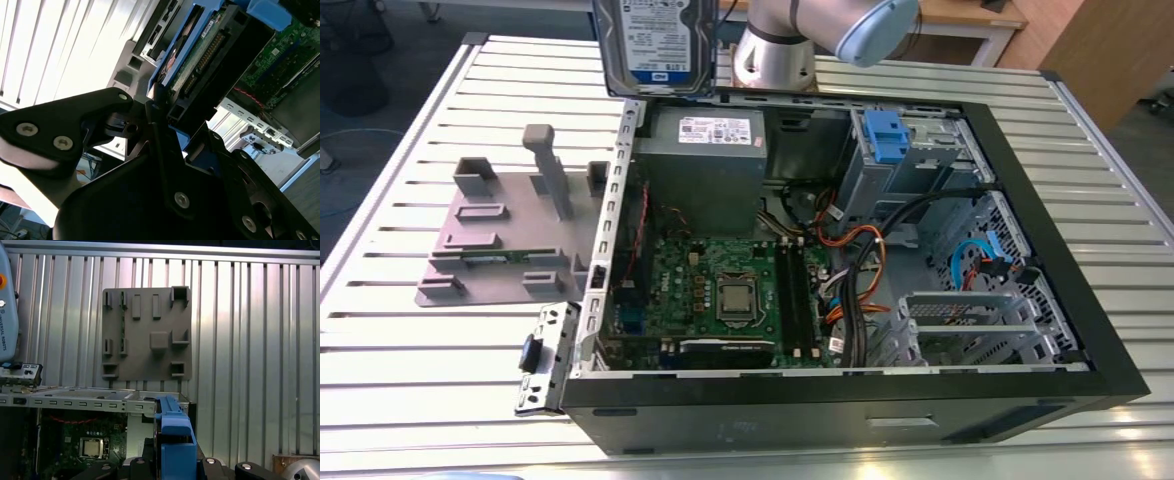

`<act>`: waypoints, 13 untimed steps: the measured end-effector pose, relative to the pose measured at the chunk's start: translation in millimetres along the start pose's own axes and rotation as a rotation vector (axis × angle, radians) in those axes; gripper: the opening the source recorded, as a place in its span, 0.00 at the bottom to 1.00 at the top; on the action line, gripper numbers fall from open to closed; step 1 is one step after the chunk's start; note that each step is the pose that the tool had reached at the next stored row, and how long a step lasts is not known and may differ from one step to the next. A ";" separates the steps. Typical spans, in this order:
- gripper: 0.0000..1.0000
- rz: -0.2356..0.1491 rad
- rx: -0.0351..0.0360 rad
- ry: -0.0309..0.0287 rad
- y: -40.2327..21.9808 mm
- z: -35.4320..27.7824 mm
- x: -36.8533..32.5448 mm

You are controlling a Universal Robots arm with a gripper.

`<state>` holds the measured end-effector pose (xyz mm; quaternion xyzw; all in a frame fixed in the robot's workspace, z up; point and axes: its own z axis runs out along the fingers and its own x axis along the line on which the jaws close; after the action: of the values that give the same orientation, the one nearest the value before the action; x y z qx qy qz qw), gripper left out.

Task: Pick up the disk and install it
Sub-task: 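Pick up the disk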

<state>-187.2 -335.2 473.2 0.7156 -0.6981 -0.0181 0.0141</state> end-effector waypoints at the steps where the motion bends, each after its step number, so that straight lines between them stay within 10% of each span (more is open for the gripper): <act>1: 0.37 0.000 0.0000 0.0000 -0.3 0.1 0.1; 13: 0.37 0.000 0.0000 0.0001 -3.5 0.4 1.1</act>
<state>-183.6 -336.3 472.7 0.7156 -0.6981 -0.0181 0.0141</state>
